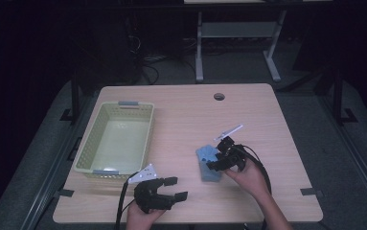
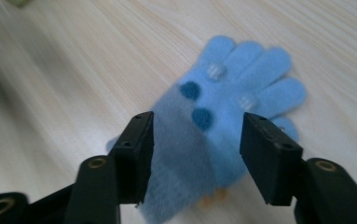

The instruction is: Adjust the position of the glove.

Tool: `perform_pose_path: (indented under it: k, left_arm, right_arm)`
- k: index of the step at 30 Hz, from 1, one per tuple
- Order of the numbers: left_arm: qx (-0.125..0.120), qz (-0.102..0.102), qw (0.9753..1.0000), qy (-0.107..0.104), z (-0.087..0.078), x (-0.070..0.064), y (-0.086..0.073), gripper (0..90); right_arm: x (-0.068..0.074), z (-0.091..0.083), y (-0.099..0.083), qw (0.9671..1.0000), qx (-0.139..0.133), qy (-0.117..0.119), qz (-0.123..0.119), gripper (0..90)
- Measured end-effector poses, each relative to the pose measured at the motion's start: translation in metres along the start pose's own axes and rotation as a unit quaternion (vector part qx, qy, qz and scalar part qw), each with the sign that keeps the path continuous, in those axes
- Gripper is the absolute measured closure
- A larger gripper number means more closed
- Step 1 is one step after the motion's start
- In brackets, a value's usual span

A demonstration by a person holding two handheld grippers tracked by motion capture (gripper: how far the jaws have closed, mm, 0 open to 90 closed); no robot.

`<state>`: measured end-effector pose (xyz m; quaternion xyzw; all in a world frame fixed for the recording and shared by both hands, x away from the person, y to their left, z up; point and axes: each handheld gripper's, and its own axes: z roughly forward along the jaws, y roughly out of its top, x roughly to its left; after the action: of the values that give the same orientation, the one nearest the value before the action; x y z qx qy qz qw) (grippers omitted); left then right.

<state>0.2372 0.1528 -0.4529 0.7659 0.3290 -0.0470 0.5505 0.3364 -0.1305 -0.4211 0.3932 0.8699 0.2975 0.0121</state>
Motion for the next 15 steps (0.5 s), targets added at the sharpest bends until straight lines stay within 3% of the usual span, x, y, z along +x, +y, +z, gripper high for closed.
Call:
perform_pose_path:
  k: [5, 7, 10, 11, 12, 13, 14, 15]
  left_arm:
    - [0.003, -0.018, 0.9998, 0.005, 0.008, -0.002, 0.007, 23.7]
    - [0.003, -0.036, 0.9991, 0.022, 0.016, 0.000, 0.017, 23.8]
    - [0.013, -0.078, 0.9967, 0.017, 0.029, 0.006, 0.026, 23.9]
    - [0.013, -0.078, 0.9967, 0.017, 0.029, 0.006, 0.026, 23.9]
    - [0.023, -0.107, 0.9939, 0.014, 0.038, 0.012, 0.031, 24.1]
    - [0.023, -0.107, 0.9939, 0.014, 0.038, 0.012, 0.031, 24.3]
    - [0.036, -0.141, 0.9893, 0.017, 0.048, 0.017, 0.036, 24.4]
    - [0.038, -0.154, 0.9872, 0.019, 0.051, 0.020, 0.039, 24.4]
  right_arm:
    - [-0.007, -0.011, -0.012, 0.9988, -0.029, 0.016, 0.035, 38.0]
    - [-0.010, -0.015, -0.018, 0.9977, -0.037, 0.022, 0.052, 37.1]
    - [-0.015, -0.018, -0.025, 0.9943, -0.059, 0.036, 0.081, 36.3]
    - [-0.017, -0.018, -0.027, 0.9933, -0.064, 0.039, 0.088, 36.3]
    - [-0.019, -0.018, -0.030, 0.9916, -0.072, 0.043, 0.099, 36.4]
    - [-0.021, -0.017, -0.031, 0.9905, -0.076, 0.046, 0.104, 36.5]
    - [-0.022, -0.016, -0.034, 0.9886, -0.081, 0.048, 0.118, 36.5]
    - [-0.024, -0.014, -0.036, 0.9878, -0.083, 0.048, 0.123, 36.5]
